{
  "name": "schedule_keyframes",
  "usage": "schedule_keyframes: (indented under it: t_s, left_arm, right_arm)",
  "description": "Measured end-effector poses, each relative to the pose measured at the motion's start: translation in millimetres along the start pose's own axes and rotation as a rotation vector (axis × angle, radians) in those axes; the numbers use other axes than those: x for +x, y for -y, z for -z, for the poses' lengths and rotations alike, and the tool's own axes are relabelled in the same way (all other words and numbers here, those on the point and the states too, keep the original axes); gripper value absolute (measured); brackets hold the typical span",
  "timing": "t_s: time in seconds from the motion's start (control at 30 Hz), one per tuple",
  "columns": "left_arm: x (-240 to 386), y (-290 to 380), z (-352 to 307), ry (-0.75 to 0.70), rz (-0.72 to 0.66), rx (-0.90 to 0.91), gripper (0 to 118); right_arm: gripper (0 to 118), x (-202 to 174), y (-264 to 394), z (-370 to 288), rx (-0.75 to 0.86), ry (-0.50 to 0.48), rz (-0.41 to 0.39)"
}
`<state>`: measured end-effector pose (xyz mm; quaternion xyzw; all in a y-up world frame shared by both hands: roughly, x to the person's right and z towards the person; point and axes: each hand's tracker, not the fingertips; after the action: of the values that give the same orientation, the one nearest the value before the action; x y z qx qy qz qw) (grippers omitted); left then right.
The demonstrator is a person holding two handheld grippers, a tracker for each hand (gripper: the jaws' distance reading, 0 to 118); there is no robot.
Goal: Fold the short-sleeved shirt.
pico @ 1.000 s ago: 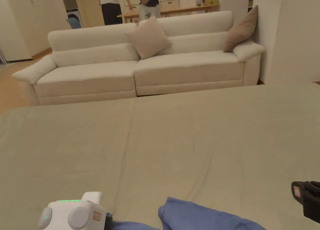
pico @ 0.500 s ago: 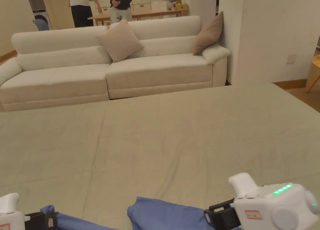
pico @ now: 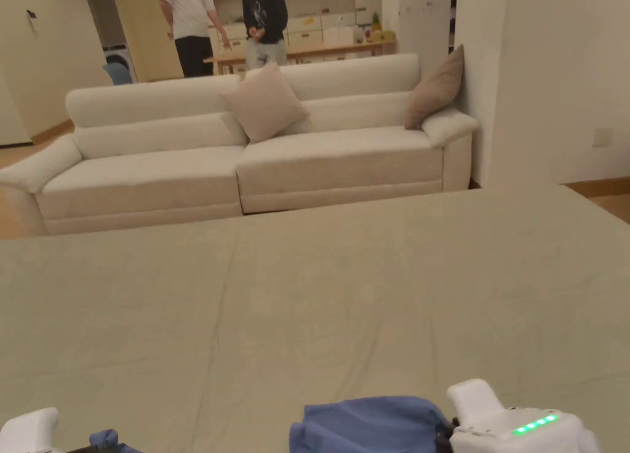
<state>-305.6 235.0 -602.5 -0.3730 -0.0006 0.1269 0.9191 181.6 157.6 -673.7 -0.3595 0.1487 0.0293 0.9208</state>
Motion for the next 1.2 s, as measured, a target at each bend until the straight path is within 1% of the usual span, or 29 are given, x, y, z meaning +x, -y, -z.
schedule_keyframes:
  t_s: [0.03, 0.1, 0.13, 0.17, 0.2, 0.27, 0.33, 0.37, 0.43, 0.47, 0.5, 0.57, 0.63, 0.7, 0.73, 0.77, 0.83, 0.87, 0.9, 1.0, 1.07, 1.2]
  left_arm:
    - [-0.8, -4.9, -15.0, 0.004, -0.016, 0.045, 1]
    - [0.8, -17.0, -44.8, -0.008, -0.008, 0.109, 1]
    - [7.7, -22.7, -67.3, -0.045, -0.014, 0.168, 1]
    - [12.0, -30.4, -88.2, -0.047, -0.007, 0.220, 1]
    - [16.2, -37.0, -106.1, -0.049, -0.008, 0.279, 1]
    - [28.1, -56.8, -142.9, -0.064, 0.002, 0.389, 1]
    - [43.2, -87.0, -169.5, -0.055, 0.021, 0.460, 1]
    - [51.1, -103.3, -177.2, -0.063, 0.028, 0.475, 1]
    - [66.6, -138.7, -184.9, -0.084, 0.045, 0.496, 1]
    - [75.8, -159.9, -187.3, -0.093, 0.045, 0.513, 1]
    - [82.6, -180.8, -187.3, -0.103, 0.028, 0.525, 1]
    - [95.4, -221.2, -185.0, -0.113, 0.021, 0.552, 1]
    - [111.1, -259.2, -179.9, -0.172, 0.045, 0.576, 1]
    - [125.4, -292.6, -171.7, -0.216, 0.072, 0.590, 1]
    - [130.3, -307.4, -166.7, -0.207, 0.077, 0.588, 1]
    - [134.4, -320.7, -162.1, -0.210, 0.072, 0.590, 1]
    - [139.7, -344.3, -149.8, -0.200, 0.032, 0.604, 1]
    - [141.9, -354.6, -142.1, -0.196, 0.019, 0.618, 1]
    - [146.4, -366.9, -131.4, -0.200, 0.027, 0.625, 1]
    - [153.7, -395.7, -101.4, -0.204, 0.060, 0.644, 1]
    - [158.8, -408.5, -78.5, -0.219, 0.087, 0.647, 1]
    - [156.2, -424.8, -34.0, -0.219, 0.098, 0.641, 1]
  right_arm:
    - [4, 5.4, -10.9, -22.8, 0.079, -0.001, 0.037]
    - [4, 15.9, -32.1, -76.9, 0.238, 0.054, 0.084]
    - [4, 22.5, -43.0, -106.8, 0.322, 0.084, 0.129]
    - [4, 27.3, -54.8, -138.4, 0.416, 0.090, 0.176]
    - [4, 29.2, -65.0, -163.8, 0.488, 0.111, 0.200]
    - [4, 35.1, -91.6, -212.1, 0.604, 0.120, 0.211]
    - [4, 38.0, -126.7, -247.4, 0.675, 0.104, 0.230]
    - [4, 40.3, -143.7, -259.1, 0.705, 0.104, 0.213]
    - [4, 44.2, -180.7, -271.8, 0.735, 0.165, 0.185]
    - [4, 44.9, -202.8, -278.1, 0.736, 0.159, 0.183]
    - [4, 47.2, -225.4, -281.6, 0.731, 0.153, 0.196]
    - [4, 49.0, -264.1, -284.0, 0.720, 0.179, 0.193]
    - [4, 57.4, -299.2, -280.4, 0.700, 0.186, 0.214]
    - [4, 66.0, -326.2, -273.8, 0.680, 0.173, 0.244]
    - [4, 70.6, -335.8, -267.9, 0.659, 0.173, 0.290]
    - [4, 72.6, -346.4, -261.9, 0.649, 0.169, 0.296]
    - [4, 74.3, -361.9, -247.4, 0.648, 0.169, 0.281]
    - [4, 77.4, -369.9, -237.1, 0.641, 0.217, 0.247]
    - [4, 78.7, -378.4, -225.2, 0.644, 0.231, 0.228]
    - [4, 89.9, -396.8, -191.0, 0.644, 0.221, 0.243]
    - [4, 97.2, -407.7, -167.7, 0.641, 0.230, 0.255]
    - [4, 115.0, -421.9, -125.1, 0.632, 0.247, 0.263]
